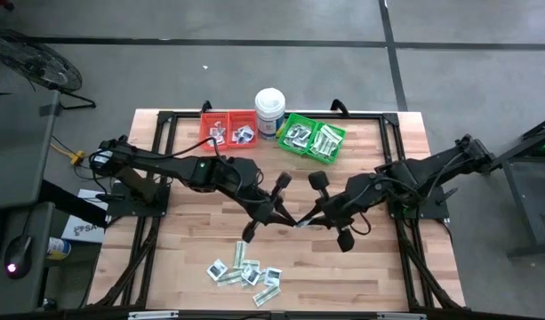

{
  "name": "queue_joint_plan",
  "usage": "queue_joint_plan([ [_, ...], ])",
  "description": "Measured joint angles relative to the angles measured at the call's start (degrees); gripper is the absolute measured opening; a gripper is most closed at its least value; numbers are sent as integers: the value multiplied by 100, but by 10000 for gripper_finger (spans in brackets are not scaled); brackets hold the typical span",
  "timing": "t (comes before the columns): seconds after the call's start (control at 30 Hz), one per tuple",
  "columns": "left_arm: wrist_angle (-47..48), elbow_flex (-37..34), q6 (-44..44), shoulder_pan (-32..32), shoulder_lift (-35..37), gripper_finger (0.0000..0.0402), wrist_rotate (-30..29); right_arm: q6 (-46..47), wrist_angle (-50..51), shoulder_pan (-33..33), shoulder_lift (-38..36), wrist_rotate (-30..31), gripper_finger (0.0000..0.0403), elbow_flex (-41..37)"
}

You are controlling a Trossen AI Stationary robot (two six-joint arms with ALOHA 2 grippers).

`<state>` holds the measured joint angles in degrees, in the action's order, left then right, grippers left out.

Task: Pick & Place First Aid Supplies
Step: Put the black towelette pack into the left green bin

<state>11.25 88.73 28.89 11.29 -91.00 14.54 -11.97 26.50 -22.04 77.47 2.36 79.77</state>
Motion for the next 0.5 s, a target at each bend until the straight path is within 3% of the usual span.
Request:
queue_joint_plan([
  [0.17,146,0,88,0,18,61,-351,235,143,2,-2,224,3,0],
  [0.37,1183,0,85,-11,484,152,-1369,907,860,164,0,811,2,0],
  [0.5,1788,5,-123,-4,1007,180,-2093,1508,1455,455,0,913,1,0],
])
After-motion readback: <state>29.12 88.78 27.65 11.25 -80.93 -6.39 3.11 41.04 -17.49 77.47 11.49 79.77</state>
